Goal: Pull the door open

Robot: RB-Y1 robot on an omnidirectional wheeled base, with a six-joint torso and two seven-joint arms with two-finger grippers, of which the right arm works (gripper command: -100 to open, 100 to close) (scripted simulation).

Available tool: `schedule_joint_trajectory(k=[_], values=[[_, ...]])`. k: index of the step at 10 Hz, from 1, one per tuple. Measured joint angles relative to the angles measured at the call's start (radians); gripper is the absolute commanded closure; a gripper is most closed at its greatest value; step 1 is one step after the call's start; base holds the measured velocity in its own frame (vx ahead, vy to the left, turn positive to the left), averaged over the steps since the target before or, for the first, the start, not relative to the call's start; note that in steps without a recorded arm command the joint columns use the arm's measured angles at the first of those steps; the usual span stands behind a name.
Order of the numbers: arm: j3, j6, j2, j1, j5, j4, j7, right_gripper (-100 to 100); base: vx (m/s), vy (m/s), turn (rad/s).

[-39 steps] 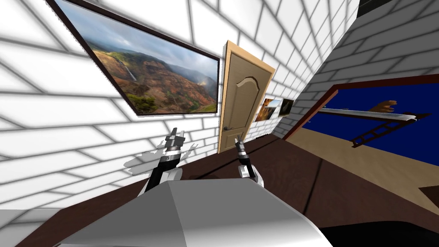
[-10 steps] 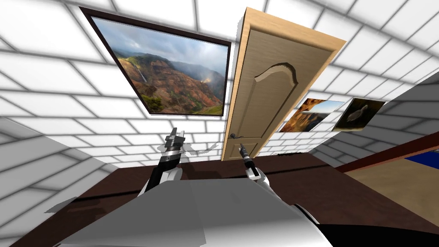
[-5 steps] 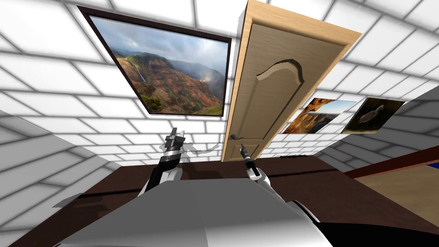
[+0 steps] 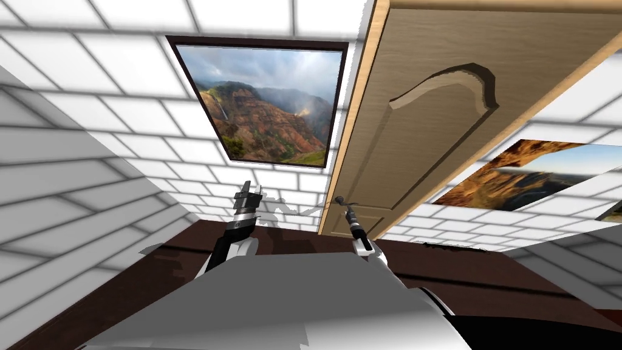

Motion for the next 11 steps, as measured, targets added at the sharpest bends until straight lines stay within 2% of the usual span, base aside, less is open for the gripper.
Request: schedule_joint_trajectory(k=[1, 2, 5, 6, 7, 11], values=[[-0.007, -0.002, -0.001, -0.006, -0.003, 0.016, 0.003, -100, 0.016, -0.010, -0.030], [-0.008, -0.010, -0.002, -0.014, -0.004, 0.032, 0.001, -100, 0.039, -0.014, 0.239], [-0.060, -0.026, -0.002, -0.036, -0.028, 0.098, 0.018, -100, 0.086, -0.044, 0.296], [-0.076, -0.034, -0.002, -0.044, -0.035, 0.123, 0.024, -100, 0.039, -0.033, 0.051], [-0.078, -0.036, -0.002, -0.046, -0.036, 0.126, 0.025, 100, -0.004, 0.004, -0.045], [-0.077, -0.033, -0.003, -0.044, -0.036, 0.124, 0.022, 100, -0.007, 0.005, -0.003]])
